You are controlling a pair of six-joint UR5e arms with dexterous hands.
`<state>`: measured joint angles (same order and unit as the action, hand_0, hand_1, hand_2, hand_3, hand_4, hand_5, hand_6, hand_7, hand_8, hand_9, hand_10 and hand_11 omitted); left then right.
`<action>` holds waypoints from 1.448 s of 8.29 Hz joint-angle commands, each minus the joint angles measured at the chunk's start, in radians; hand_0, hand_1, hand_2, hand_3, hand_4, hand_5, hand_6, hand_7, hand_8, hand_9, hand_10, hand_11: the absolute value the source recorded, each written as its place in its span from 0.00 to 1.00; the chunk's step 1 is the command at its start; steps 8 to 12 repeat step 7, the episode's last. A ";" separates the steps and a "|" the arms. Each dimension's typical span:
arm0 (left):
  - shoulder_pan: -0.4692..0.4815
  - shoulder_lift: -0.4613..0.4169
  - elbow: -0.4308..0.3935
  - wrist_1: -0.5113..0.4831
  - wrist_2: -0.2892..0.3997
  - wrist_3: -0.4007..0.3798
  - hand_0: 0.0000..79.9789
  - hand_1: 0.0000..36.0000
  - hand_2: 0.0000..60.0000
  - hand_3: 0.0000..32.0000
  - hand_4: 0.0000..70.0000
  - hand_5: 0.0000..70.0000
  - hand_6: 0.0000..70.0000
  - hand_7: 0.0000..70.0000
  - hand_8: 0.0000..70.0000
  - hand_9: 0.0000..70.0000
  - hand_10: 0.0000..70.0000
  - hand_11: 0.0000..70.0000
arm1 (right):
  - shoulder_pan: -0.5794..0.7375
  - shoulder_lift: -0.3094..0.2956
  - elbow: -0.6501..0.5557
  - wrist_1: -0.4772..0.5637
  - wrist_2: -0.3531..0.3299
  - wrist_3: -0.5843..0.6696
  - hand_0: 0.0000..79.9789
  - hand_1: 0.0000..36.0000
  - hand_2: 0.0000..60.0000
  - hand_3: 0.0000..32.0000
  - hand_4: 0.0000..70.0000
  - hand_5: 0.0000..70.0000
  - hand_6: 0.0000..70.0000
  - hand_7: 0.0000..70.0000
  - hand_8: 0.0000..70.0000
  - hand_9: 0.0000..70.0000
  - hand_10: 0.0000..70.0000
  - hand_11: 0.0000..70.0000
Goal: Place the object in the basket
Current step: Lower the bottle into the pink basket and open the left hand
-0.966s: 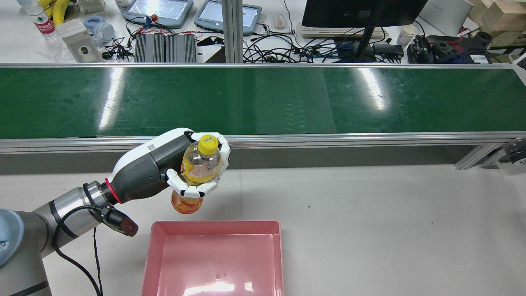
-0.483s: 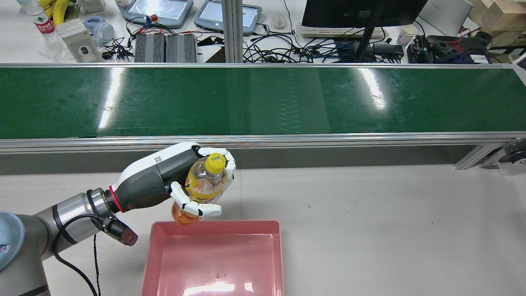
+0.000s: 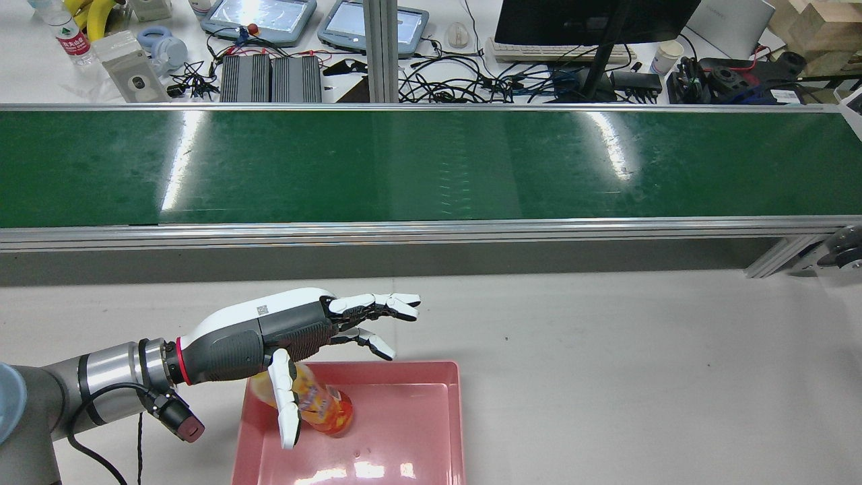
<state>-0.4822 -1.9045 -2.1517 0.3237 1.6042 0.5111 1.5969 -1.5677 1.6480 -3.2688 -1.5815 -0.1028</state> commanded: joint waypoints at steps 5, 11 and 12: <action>0.022 0.002 -0.002 -0.011 0.000 0.001 0.86 0.23 0.00 0.14 0.05 0.00 0.00 0.00 0.00 0.00 0.00 0.03 | 0.000 0.000 0.001 0.000 0.000 0.000 0.00 0.00 0.00 0.00 0.00 0.00 0.00 0.00 0.00 0.00 0.00 0.00; 0.001 0.002 -0.045 -0.011 0.006 -0.009 0.86 0.26 0.00 0.11 0.07 0.00 0.00 0.00 0.00 0.00 0.00 0.03 | 0.000 0.000 0.001 0.000 0.000 0.000 0.00 0.00 0.00 0.00 0.00 0.00 0.00 0.00 0.00 0.00 0.00 0.00; 0.001 0.002 -0.045 -0.011 0.006 -0.009 0.86 0.26 0.00 0.11 0.07 0.00 0.00 0.00 0.00 0.00 0.00 0.03 | 0.000 0.000 0.001 0.000 0.000 0.000 0.00 0.00 0.00 0.00 0.00 0.00 0.00 0.00 0.00 0.00 0.00 0.00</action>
